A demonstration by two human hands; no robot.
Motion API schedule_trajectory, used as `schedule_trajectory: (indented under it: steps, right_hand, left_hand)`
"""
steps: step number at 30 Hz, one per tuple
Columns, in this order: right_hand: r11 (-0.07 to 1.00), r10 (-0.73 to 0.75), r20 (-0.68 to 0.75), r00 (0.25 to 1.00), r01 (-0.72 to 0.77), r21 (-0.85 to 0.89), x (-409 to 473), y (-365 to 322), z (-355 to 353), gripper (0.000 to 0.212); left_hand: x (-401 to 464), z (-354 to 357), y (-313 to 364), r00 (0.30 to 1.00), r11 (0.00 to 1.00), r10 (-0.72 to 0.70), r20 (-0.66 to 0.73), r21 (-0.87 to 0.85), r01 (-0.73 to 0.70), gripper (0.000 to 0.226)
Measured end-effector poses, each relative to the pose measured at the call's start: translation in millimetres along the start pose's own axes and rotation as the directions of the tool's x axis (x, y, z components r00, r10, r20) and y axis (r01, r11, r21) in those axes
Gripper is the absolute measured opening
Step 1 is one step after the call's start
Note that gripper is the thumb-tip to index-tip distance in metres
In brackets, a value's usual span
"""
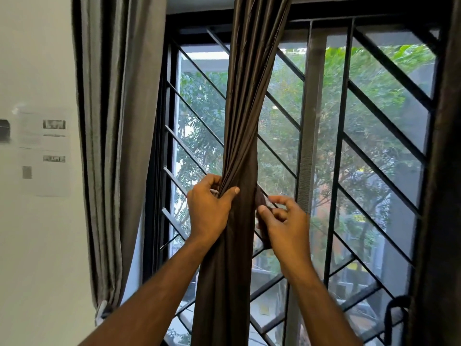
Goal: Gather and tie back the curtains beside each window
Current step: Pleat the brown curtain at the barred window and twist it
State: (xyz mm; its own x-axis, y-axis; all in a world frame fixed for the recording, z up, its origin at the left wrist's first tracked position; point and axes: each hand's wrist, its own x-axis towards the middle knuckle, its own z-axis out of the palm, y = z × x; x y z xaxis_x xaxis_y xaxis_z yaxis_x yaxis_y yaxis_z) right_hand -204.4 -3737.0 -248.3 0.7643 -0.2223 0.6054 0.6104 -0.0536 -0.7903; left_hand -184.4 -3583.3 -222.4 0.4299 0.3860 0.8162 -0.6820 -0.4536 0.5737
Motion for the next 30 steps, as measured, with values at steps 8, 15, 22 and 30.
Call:
schedule_trajectory:
  steps: [8,15,22,30]
  right_hand:
    - [0.978,-0.026,0.143,0.989,-0.004,0.207,-16,11,18,0.032]
    - [0.917,-0.353,-0.015,0.935,0.343,-0.204,-24,15,31,0.037]
    - [0.917,-0.308,-0.114,0.945,0.263,-0.300,-16,15,26,0.037]
    - [0.747,0.143,0.468,0.872,-0.405,0.527,9,12,-13,0.041]
  left_hand:
    - [-9,16,7,0.981,0.972,-0.149,0.122,-0.164,0.168,0.028]
    - [-9,10,19,0.949,0.969,-0.105,0.298,-0.184,0.165,0.022]
    - [-1,-4,8,0.835,0.839,-0.194,0.515,-0.354,0.413,0.015]
    - [36,-19,-29,0.679,0.934,-0.084,0.729,-0.180,0.309,0.083]
